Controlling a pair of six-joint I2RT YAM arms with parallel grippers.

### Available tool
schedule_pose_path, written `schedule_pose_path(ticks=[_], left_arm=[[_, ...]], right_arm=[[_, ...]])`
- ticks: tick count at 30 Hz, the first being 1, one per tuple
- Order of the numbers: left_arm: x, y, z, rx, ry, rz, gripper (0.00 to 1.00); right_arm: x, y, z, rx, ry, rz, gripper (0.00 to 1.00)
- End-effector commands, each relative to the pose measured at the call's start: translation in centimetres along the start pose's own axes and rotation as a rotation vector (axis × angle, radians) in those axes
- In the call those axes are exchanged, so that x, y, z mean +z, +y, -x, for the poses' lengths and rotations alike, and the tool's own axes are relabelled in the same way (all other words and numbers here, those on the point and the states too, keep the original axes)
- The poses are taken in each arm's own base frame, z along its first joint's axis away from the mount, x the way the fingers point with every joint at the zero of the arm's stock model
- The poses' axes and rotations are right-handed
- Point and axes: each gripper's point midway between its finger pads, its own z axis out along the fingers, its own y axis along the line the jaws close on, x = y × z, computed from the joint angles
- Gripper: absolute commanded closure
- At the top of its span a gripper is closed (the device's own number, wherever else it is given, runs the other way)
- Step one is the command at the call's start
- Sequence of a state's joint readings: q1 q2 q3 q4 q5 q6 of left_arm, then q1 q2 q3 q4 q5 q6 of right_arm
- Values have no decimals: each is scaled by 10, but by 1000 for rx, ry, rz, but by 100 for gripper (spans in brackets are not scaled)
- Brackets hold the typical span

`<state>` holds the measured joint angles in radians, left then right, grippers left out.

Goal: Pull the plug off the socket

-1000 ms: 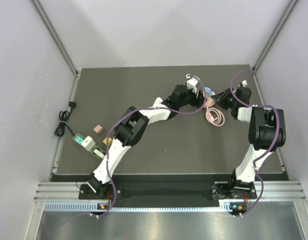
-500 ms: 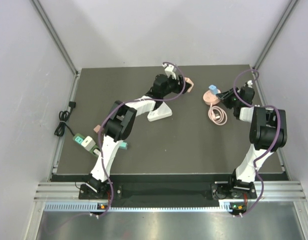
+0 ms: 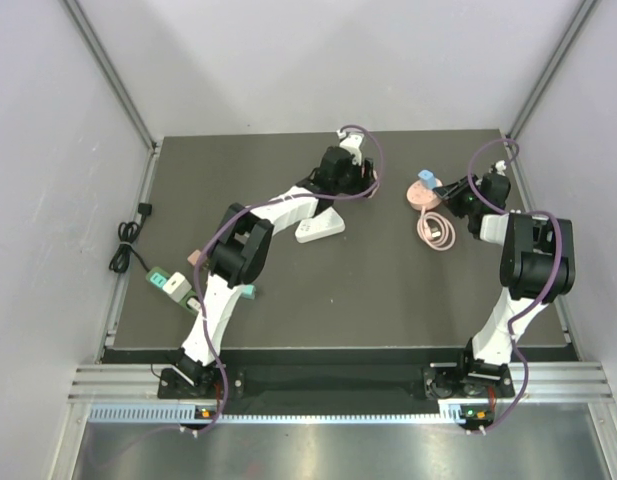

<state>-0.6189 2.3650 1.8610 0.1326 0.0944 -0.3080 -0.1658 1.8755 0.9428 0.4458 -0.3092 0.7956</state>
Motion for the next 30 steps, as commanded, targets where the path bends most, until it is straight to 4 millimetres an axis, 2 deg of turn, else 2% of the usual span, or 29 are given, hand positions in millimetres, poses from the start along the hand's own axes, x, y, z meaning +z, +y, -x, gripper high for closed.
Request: schedule_pose_path(ticks=[1,2,5,10,11,12,13,16,21,25,29,30], left_arm=[[-6,7,36,14,-62,48,82],[-6,9,34,10,-59,55,74],[-5,13,31,-3,-51,76,63],[-2,16,28,-5,-48,89,50],[-2,15,30,-2,-55,85,42],[-1,15,32,0,-65,83,28],[-2,13,36,1,-76,77,20],[-3,4,48,13,-113,43,12],[-5,-15,60,30,-172,-9,11],[-7,-38,81,74,-268,-63,11],[1,-75,79,128,-309,-145,10],[4,-79,77,130,-308,-159,9]], right_arm=[[3,-36,-12,-38,34,-114,100],[4,-36,-13,-39,36,-113,100],[4,-36,-14,-42,41,-110,100],[5,-35,-14,-41,46,-102,100],[5,-34,-14,-42,46,-100,100],[5,-35,-15,-41,48,-100,100],[5,-34,-14,-42,48,-98,100],[6,-33,-14,-44,47,-94,100],[6,-33,-16,-44,57,-89,100],[7,-33,-15,-48,57,-86,100],[7,-30,-16,-54,61,-78,100],[8,-29,-17,-56,63,-76,100]])
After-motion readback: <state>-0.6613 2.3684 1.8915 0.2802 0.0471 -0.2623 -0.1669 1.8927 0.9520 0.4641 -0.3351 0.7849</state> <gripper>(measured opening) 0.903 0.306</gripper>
